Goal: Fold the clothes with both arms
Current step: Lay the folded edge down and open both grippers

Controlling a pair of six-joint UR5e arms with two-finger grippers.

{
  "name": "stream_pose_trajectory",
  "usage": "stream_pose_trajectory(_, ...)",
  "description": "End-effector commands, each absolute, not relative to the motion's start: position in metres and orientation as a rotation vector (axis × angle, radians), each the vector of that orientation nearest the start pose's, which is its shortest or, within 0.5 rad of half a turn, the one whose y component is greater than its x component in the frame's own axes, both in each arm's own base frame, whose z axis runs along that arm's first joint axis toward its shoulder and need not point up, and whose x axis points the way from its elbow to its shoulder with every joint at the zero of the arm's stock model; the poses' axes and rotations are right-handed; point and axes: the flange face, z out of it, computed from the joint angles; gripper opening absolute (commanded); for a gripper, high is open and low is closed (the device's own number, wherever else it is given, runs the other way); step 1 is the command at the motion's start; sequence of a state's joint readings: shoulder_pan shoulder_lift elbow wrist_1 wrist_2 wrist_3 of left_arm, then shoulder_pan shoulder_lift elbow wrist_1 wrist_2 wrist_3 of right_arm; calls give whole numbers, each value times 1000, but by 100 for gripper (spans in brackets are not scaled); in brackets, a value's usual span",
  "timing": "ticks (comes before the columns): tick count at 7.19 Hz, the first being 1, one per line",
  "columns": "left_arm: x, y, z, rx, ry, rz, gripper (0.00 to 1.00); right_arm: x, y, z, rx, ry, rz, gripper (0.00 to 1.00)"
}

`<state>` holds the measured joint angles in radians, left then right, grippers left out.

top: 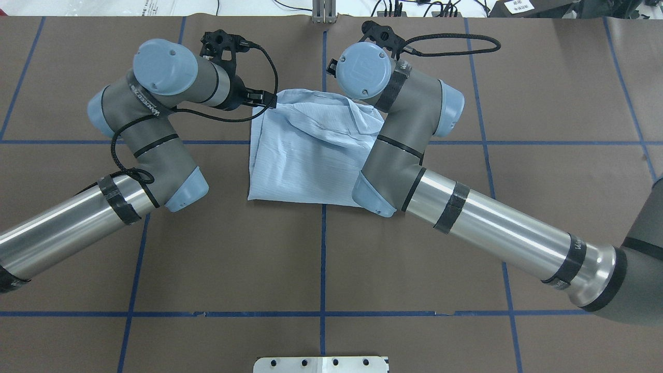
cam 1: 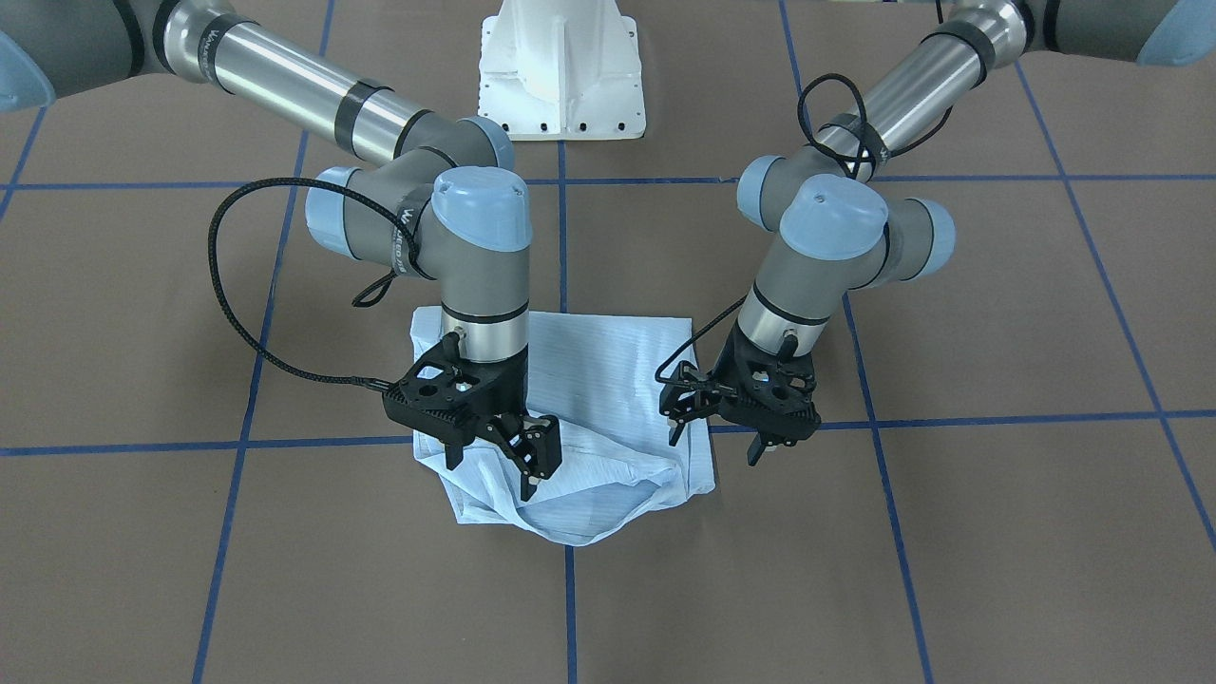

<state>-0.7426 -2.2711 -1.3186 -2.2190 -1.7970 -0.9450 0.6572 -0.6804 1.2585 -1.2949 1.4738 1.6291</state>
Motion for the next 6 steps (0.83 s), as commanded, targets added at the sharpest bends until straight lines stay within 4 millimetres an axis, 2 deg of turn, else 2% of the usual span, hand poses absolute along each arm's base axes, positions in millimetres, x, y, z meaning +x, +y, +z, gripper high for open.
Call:
stream_pose_trajectory(1,512,-589,267,566,957,-10,95,-543,-602,214,351,-796,700,100)
stream_pose_trajectory(2,518,-594,268,558,963,-29,84,-542,-602,217,350,-792,700,100)
stream_pose_trajectory(3,525,-599,267,570,970,-36,76,-543,-601,219,348,-790,699,100)
stream_pose_trajectory(4,533,-606,263,575,962,-41,62,-543,-601,220,348,-789,699,100)
stream_pose_trajectory(6,535,-607,260,576,963,-41,28,-543,-601,220,349,-788,699,100)
